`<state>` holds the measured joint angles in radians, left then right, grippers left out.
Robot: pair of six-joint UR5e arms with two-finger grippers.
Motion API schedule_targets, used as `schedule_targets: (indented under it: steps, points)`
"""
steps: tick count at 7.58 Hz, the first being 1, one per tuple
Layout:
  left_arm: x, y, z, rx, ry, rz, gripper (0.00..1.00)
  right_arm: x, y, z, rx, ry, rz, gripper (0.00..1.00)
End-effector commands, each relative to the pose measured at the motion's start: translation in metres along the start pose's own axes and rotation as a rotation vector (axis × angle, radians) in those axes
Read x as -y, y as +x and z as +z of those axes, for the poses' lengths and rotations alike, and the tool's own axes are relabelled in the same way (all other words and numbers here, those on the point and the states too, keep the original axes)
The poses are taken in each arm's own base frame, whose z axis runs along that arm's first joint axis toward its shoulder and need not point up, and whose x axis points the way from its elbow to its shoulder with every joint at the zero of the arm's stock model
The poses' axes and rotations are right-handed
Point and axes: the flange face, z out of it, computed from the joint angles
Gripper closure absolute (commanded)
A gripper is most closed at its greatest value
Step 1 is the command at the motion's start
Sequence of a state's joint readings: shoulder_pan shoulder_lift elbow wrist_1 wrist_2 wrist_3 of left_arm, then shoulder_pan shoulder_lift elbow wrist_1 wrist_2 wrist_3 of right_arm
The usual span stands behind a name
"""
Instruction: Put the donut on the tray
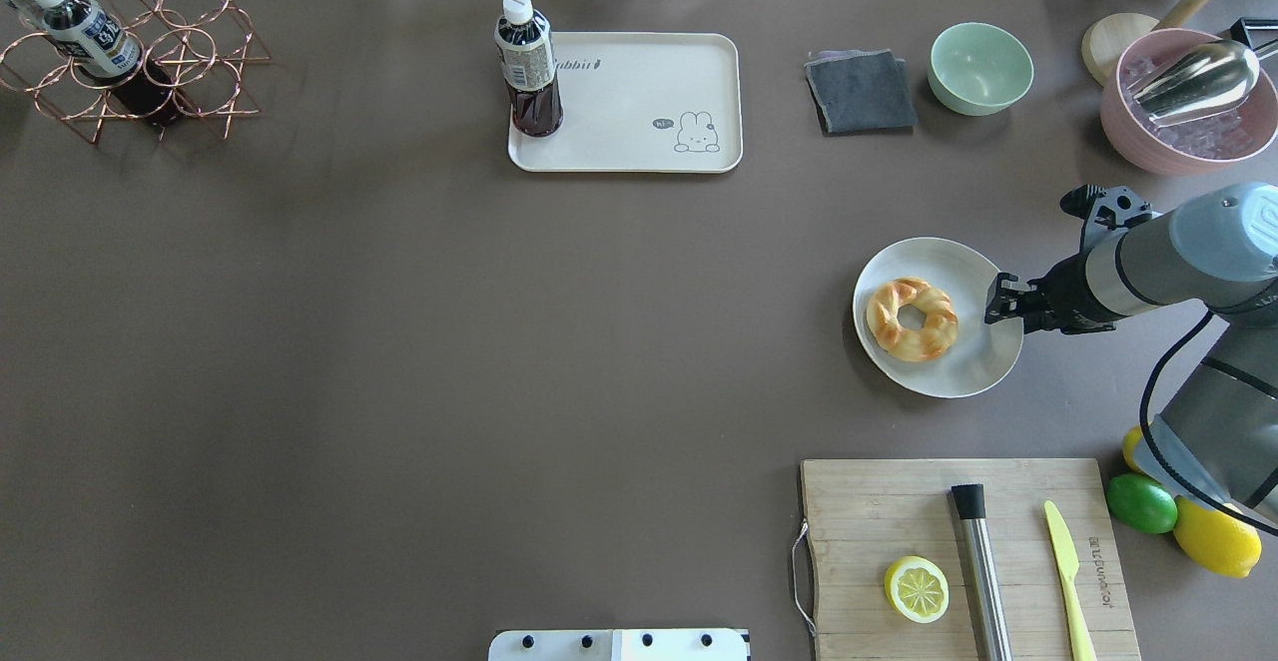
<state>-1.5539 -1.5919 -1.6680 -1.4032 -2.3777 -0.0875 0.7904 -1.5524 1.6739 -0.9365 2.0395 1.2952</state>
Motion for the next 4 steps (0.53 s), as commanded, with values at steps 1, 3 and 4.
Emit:
schedule_targets:
  steps: [1, 3, 4]
  points:
    - [0.000, 0.000, 0.000, 0.000, -0.001, -0.001, 0.02, -0.003, -0.004, -0.005, 0.012, 0.003, 0.009, 1.00]
    - [-0.001, -0.001, 0.001, 0.000, -0.002, -0.002, 0.02, -0.008, -0.018, -0.033, 0.064, 0.008, 0.001, 1.00]
    - [-0.001, -0.001, 0.001, 0.000, -0.003, -0.003, 0.02, 0.000, -0.017, -0.045, 0.085, -0.004, 0.014, 1.00]
